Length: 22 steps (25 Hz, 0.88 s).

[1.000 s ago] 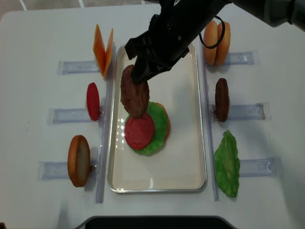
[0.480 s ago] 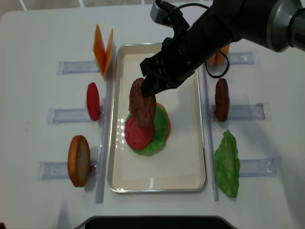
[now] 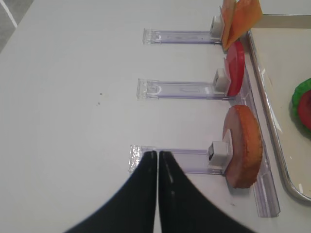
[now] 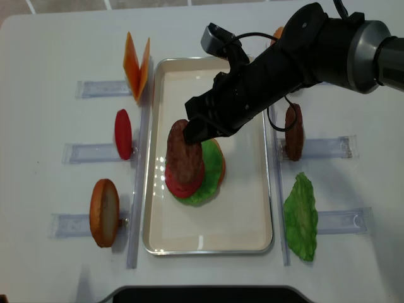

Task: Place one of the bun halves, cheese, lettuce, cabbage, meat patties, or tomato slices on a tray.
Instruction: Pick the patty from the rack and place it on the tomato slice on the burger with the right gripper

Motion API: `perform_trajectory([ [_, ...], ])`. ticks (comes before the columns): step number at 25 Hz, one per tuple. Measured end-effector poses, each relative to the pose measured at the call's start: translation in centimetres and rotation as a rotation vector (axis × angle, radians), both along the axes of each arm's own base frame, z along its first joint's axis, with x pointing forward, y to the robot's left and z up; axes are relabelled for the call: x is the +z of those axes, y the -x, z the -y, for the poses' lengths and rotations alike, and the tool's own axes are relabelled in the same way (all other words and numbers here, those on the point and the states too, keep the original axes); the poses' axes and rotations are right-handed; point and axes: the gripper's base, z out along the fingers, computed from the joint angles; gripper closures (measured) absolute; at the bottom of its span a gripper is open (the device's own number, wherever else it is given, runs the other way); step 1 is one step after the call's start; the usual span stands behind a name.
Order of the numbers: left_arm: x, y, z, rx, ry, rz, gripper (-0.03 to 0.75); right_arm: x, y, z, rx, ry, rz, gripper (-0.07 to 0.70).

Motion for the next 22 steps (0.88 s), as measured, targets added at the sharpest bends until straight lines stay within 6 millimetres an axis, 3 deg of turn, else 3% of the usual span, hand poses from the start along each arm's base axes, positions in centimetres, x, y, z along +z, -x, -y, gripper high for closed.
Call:
perform_trajectory([
  [5, 0.0, 0.0, 0.0, 0.0, 0.0, 0.0, 0.716, -0.1, 0.9, -1.4, 0.015, 0.01, 0.036, 0.517],
  [22, 0.0, 0.0, 0.0, 0.0, 0.0, 0.0, 0.716, -1.2, 0.6, -1.3, 0.015, 0.067, 0.064, 0.517],
])
